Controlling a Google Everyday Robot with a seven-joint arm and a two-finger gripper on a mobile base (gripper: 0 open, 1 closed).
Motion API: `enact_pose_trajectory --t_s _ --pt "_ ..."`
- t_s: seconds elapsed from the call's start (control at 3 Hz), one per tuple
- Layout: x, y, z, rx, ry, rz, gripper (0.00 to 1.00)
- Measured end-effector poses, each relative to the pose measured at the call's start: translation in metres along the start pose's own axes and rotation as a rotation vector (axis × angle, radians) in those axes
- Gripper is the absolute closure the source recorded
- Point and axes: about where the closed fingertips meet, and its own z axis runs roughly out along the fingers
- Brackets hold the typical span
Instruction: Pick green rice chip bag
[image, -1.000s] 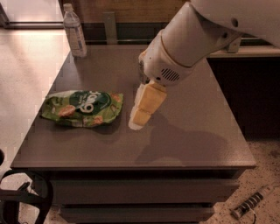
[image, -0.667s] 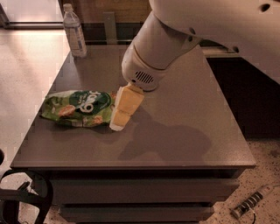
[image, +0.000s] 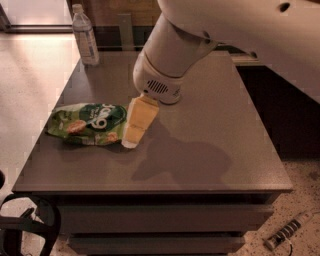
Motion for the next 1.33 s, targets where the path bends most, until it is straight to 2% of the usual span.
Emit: enact_pose_trajectory --t_s 0.33,0.67,1.0,1.33 --pt "-0.017 -0.009 0.021 -0.004 0.074 -0.001 0.0" --pt "-0.034 -0.011 0.05 -0.039 0.107 -0.011 0.0" --pt "-0.046 -0.009 0.077 -0.07 0.114 -0.008 0.0" --pt "-0.053 -0.005 0.102 -0.093 0.083 0.015 0.0"
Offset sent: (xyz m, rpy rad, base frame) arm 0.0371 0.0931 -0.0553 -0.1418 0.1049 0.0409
